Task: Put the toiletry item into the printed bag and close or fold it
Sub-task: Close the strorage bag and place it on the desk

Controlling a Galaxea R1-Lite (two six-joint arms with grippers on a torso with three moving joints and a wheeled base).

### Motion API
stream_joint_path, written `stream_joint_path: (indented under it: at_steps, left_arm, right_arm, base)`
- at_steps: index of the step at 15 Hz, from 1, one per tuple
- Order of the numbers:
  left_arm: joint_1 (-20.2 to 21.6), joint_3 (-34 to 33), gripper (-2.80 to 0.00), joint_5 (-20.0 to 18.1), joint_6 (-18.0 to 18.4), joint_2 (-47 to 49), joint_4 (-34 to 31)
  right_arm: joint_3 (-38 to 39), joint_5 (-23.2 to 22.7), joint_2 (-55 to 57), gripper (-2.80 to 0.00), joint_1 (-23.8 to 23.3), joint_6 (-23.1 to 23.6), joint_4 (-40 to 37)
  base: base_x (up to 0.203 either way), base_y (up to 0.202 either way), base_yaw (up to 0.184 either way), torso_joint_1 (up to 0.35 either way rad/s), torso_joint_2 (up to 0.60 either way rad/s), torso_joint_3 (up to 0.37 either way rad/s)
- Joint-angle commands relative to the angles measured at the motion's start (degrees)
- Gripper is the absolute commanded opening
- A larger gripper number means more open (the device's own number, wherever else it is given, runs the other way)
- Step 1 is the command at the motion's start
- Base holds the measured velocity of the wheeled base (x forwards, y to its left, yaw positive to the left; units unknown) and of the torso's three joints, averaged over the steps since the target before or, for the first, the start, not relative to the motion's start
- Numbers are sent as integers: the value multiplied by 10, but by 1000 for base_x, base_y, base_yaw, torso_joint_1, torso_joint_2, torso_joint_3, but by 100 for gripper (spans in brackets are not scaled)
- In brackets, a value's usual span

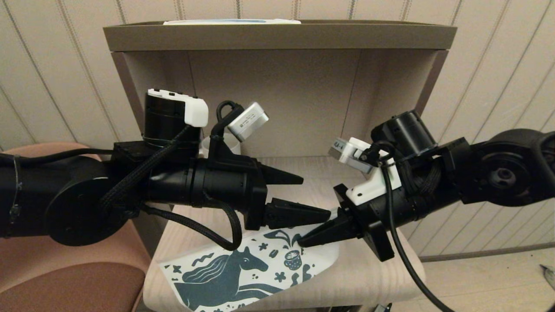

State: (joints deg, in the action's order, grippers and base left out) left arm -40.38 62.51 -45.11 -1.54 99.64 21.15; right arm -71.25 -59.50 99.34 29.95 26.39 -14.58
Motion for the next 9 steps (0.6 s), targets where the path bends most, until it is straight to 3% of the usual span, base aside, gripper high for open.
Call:
stream_joint_path:
  at_steps: [1,7,9]
  left_arm:
    - [-2,-3,0,-2,0,1,2]
    - [-5,-6,0,3,4,0,4]
    - [-9,-8,0,23,18,1,4]
  right_arm:
    - [-1,-4,2,-280,0,2,-1]
    - [-10,-4,9,-280,-4,-3,-1]
    - [-15,-4,12,-280,-4,-7,-4]
  base:
    - [0,0,0,0,0,0]
    - [0,0,0,0,0,0]
    - [0,0,0,0,0,0]
